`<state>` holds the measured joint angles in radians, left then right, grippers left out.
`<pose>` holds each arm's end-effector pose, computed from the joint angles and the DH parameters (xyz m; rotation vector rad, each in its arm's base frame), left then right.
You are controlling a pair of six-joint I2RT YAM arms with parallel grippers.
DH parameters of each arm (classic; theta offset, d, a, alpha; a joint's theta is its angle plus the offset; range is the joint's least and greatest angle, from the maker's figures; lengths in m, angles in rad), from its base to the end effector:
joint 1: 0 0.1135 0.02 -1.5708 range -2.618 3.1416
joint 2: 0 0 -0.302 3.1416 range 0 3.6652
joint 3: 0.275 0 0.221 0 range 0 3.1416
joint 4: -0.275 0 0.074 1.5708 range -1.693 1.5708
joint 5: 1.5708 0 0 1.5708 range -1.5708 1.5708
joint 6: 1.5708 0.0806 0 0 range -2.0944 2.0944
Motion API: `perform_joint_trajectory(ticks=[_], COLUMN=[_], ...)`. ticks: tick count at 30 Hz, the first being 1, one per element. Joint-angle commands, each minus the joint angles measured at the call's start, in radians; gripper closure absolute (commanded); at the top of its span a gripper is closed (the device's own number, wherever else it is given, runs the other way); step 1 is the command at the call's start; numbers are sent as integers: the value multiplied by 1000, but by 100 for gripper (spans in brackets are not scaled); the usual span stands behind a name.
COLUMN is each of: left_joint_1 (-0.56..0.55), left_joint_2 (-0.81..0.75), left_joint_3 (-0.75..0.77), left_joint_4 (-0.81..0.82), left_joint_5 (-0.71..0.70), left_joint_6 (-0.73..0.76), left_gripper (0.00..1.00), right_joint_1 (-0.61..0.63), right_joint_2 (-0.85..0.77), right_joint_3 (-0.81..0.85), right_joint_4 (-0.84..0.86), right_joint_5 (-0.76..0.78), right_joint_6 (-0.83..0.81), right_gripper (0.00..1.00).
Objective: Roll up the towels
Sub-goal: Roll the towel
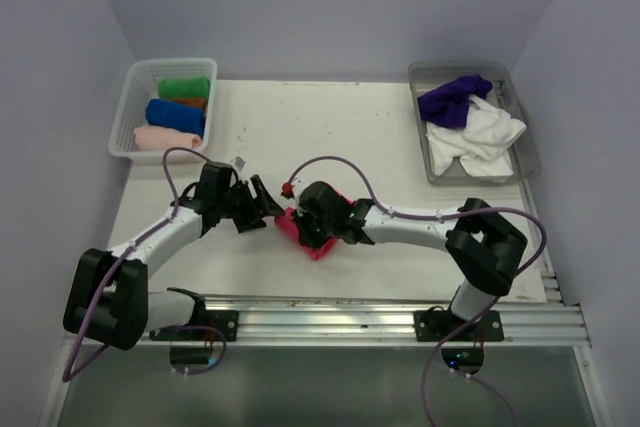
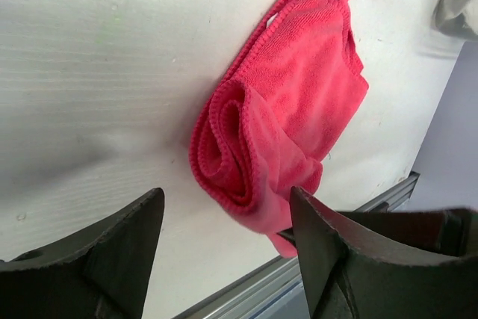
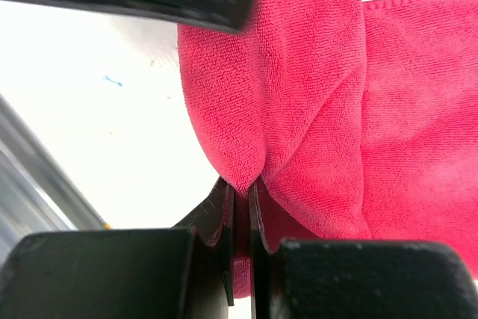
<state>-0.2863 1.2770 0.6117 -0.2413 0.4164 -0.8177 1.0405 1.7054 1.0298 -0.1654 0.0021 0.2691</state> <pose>0.2095 -0.0957 0.2022 -0.5055 2.5873 -0.9485 0.1858 0.3166 0.2114 -0.9396 2.3168 0.5795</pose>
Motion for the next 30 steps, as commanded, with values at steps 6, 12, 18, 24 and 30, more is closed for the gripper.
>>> perform_joint_trajectory(ticks=[6,12,18,24,30], left_joint_1=[38,36,26,-23,-56], left_joint_2=[-108,-175,-226,-153,-24], left_joint_3=[-55,-165,-196,-126,-57], left_joint_4=[23,185,319,343,367], left_joint_5=[-1,93,163,154,122], left_joint_6=[40,32,22,31,40], left_gripper=[40,64,73,76,76], right_joint_1=[-163,-244,-315,-342,-355], right_joint_2=[20,80,144,172,180], right_joint_3=[49,75,18,-20,-27], right_joint_4=[10,20,114,198,204], right_joint_5=[-403,-551,-684,-741,-755], right_joint_6=[183,298,384,433,438], right_gripper=[100,100,100,100,100])
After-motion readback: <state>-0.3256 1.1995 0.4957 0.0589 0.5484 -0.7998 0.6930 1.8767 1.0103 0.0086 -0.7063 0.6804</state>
